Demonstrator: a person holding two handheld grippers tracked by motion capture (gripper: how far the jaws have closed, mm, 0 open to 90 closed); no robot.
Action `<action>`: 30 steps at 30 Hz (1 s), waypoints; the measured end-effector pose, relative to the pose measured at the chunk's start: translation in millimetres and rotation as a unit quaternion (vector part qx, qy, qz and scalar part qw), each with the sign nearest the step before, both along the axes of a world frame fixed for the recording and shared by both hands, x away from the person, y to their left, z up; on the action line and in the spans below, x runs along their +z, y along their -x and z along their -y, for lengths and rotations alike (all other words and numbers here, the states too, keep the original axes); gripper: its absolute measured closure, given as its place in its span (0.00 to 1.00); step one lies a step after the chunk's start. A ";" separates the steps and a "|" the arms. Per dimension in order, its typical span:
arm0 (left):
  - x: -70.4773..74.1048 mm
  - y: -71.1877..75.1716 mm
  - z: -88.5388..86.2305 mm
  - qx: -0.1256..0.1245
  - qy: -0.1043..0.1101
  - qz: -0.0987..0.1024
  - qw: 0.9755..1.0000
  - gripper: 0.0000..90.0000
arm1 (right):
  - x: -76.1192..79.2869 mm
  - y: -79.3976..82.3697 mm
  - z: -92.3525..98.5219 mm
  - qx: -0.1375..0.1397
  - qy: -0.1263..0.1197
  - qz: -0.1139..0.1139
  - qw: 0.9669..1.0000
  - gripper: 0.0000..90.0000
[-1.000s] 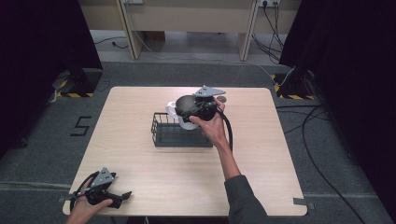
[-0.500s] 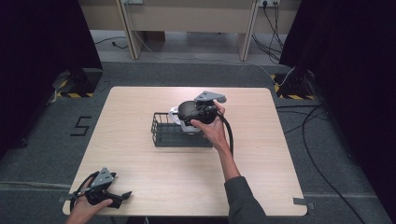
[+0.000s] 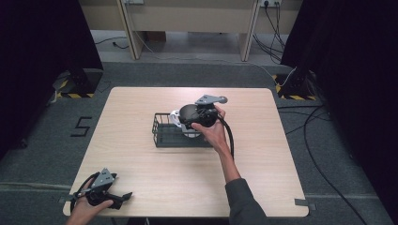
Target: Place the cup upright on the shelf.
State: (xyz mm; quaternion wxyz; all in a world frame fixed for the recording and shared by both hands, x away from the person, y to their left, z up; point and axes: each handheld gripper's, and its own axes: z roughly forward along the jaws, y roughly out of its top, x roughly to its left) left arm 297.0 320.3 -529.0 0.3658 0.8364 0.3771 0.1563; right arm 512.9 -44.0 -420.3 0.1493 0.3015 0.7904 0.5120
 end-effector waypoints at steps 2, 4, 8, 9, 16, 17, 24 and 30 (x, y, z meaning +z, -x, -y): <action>0.0 0.0 0.0 0.000 0.000 0.000 1.000 0.00 | -2.2 0.4 0.1 -0.001 0.005 -0.004 1.000 0.07; 0.0 0.0 0.0 0.000 0.000 0.000 1.000 0.00 | -5.1 1.7 -0.2 -0.004 0.003 -0.004 1.000 0.07; -0.1 0.0 0.1 0.000 0.000 0.001 1.000 0.00 | -5.1 4.9 -0.8 -0.008 0.012 0.000 1.000 0.07; -0.1 0.0 0.1 0.000 0.000 0.000 1.000 0.00 | -4.9 6.0 -1.3 -0.011 0.015 0.002 1.000 0.07; -0.1 0.1 0.1 0.000 0.000 0.000 1.000 0.00 | -5.8 9.7 -2.6 -0.023 0.016 0.004 1.000 0.07; -0.1 0.0 0.1 0.000 0.000 0.001 1.000 0.00 | -5.9 9.6 -2.5 -0.024 0.014 0.003 1.000 0.06; -0.1 0.0 0.1 0.000 0.000 0.001 1.000 0.00 | -3.7 11.5 -4.2 -0.037 0.022 0.010 0.999 0.06; -0.1 0.0 0.1 0.000 0.000 0.000 1.000 0.00 | -1.2 13.5 -5.4 -0.045 0.027 0.024 0.998 0.06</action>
